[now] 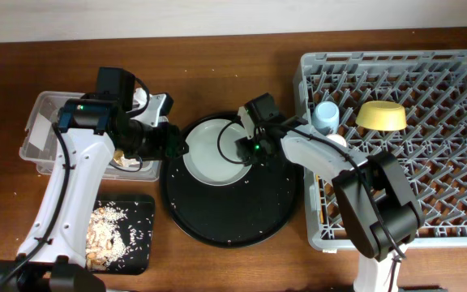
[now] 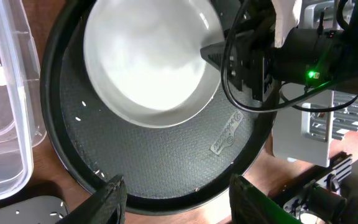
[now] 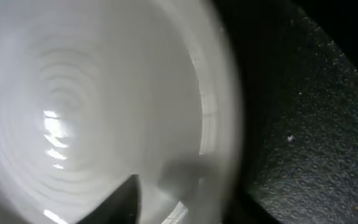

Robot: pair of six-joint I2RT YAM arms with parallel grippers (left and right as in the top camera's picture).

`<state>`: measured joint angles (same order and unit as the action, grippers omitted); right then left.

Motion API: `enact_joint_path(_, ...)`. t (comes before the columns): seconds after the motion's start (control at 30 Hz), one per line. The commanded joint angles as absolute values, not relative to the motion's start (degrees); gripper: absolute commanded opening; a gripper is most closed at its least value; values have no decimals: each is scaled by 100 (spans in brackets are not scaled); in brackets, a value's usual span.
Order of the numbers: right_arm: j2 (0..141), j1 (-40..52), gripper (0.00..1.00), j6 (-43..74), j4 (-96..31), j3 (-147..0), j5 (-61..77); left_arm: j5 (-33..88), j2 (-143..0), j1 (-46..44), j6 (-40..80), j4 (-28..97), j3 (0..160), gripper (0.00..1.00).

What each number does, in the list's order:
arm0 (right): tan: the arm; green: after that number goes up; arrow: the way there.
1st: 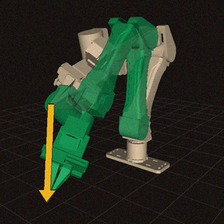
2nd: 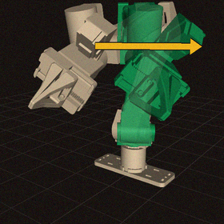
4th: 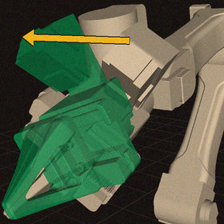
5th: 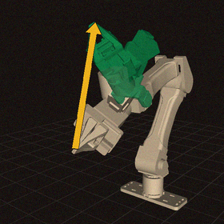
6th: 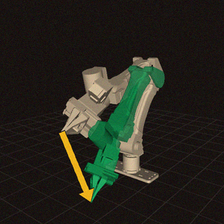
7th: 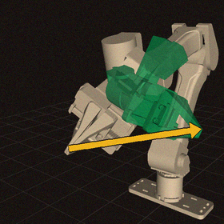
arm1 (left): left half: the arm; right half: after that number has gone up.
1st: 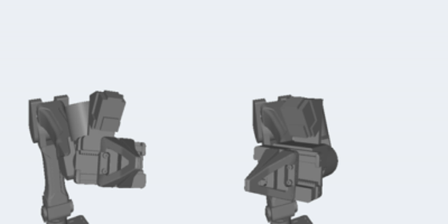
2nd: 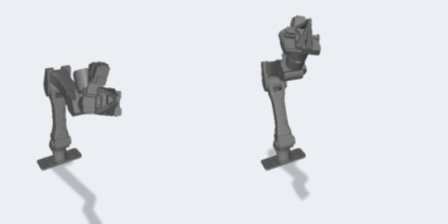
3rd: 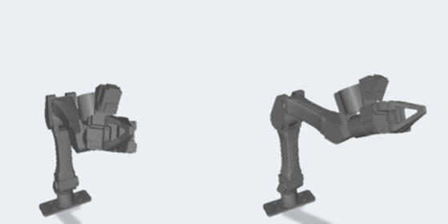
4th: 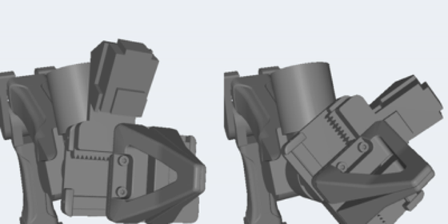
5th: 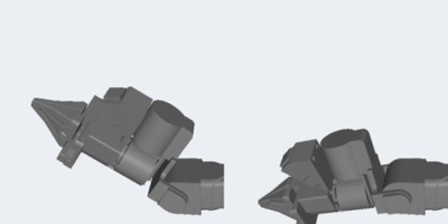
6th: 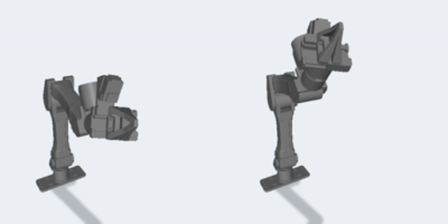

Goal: Sort waste into correct bins and load items into the dishwasher rack

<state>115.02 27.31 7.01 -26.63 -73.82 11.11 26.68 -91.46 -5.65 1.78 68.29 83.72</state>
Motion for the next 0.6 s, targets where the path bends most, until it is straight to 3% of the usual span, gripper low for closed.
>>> enact_joint_path(0.0,11428,2746,11,694,-2724,-7428,982,2650,-9153,-561,193,6816,8326,52)
enact_joint_path(0.03,11336,2711,4,692,-2727,-7428,982,2650,-9153,-561,193,6818,8326,52)
enact_joint_path(0.07,11124,2648,4,692,-2786,-7428,982,2650,-9153,-561,193,6820,8326,54)
enact_joint_path(0.1,10643,2528,4,615,-2941,-7428,967,2650,-9153,-561,193,6820,8326,67)
enact_joint_path(0.13,10082,2381,4,399,-3168,-7428,930,2650,-9153,-561,193,6820,8326,99)
enact_joint_path(0.27,7352,1420,4,-228,-4427,-7428,86,2650,-9153,-561,193,6820,8326,99)
enact_joint_path(0.37,5837,585,4,-1219,-4781,-7428,-1977,2650,-9153,-561,193,6818,8326,99)
enact_joint_path(0.47,5798,-34,4,-1756,-4700,-7428,-4263,2648,-9153,-561,193,6820,8329,99)
enact_joint_path(0.57,6663,-423,4,-1758,-3778,-7428,-5894,2650,-9153,-561,193,6820,8326,99)
